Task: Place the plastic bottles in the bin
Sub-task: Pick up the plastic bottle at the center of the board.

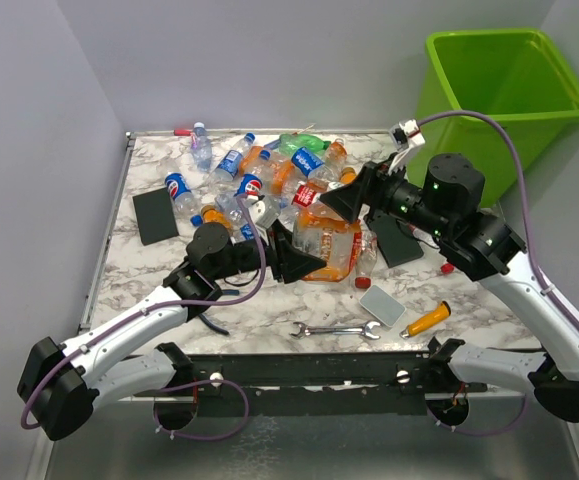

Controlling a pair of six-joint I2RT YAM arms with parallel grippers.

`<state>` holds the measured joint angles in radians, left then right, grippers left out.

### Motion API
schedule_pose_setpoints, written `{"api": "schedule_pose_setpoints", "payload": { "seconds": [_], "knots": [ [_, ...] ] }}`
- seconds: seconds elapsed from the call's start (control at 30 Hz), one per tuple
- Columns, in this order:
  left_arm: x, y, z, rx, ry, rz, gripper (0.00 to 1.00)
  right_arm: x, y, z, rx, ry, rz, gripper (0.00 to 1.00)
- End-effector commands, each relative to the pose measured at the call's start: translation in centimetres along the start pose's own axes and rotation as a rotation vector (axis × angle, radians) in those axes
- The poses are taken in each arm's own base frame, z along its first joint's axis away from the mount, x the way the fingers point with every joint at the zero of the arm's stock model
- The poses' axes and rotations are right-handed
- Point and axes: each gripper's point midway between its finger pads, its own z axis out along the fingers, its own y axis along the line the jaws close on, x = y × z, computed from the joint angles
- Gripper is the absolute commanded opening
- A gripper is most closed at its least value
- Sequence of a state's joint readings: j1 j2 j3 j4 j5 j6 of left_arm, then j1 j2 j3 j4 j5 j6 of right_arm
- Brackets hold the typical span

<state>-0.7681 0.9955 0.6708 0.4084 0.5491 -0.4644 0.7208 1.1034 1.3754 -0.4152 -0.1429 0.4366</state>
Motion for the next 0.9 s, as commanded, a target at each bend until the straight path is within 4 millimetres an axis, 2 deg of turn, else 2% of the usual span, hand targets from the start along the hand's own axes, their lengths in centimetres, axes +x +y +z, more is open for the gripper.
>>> {"api": "schedule_pose_setpoints", "payload": {
  "seconds": [0.0, 0.1, 0.13, 0.17, 0.23, 0.27, 0.33, 0.43, 0.53, 0.67, 0.77, 0.87],
  "knots": [
    [-1.2, -0.3, 0.0, -0.002, -0.027, 0.048, 0.0, 0.3, 0.7, -0.6, -0.025, 0.019, 0.012, 0.58],
    [-1.3, -0.2, 0.0, -0.006, -0.029, 0.049, 0.02, 0.7, 0.7, -0.4, -0.034, 0.027, 0.008, 0.35],
    [-1.3, 0.0, 0.0, -0.02, -0.032, 0.047, 0.1, 0.7, 0.7, -0.4, -0.035, 0.028, 0.007, 0.24],
    [-1.3, 0.3, 0.0, -0.039, -0.032, 0.044, 0.23, 0.7, 0.6, -0.4, -0.03, 0.026, 0.005, 0.04],
    [-1.3, 1.1, -0.1, -0.086, -0.027, 0.042, 0.66, 0.4, 0.2, -0.6, -0.004, 0.016, -0.003, 0.01],
    [-1.5, 1.5, -0.2, -0.114, -0.031, 0.042, 0.78, 0.1, 0.2, -0.9, 0.002, 0.006, -0.013, 0.01],
    [-2.2, 2.8, -0.7, -0.206, -0.061, 0.048, 0.96, -0.8, -0.1, -1.6, 0.027, -0.023, -0.038, 0.01],
    [-3.8, 4.8, -2.4, -0.362, -0.143, 0.062, 0.99, -3.1, -0.8, -3.3, 0.101, -0.085, -0.1, 0.01],
    [-5.8, 6.2, -4.9, -0.511, -0.24, 0.108, 0.99, -6.8, -2.1, -5.6, 0.234, -0.183, -0.162, 0.01],
    [-7.0, 9.4, -9.0, -0.772, -0.312, 0.182, 0.99, -13.2, -4.1, -9.3, 0.459, -0.375, -0.236, 0.01],
    [-6.8, 12.3, -13.8, -1.063, -0.363, 0.15, 0.99, -18.7, -5.0, -13.4, 0.629, -0.586, -0.278, 0.01],
    [-7.0, 13.1, -17.1, -1.219, -0.405, 0.161, 0.99, -22.8, -5.7, -16.8, 0.798, -0.766, -0.304, 0.0]
  ]
}}
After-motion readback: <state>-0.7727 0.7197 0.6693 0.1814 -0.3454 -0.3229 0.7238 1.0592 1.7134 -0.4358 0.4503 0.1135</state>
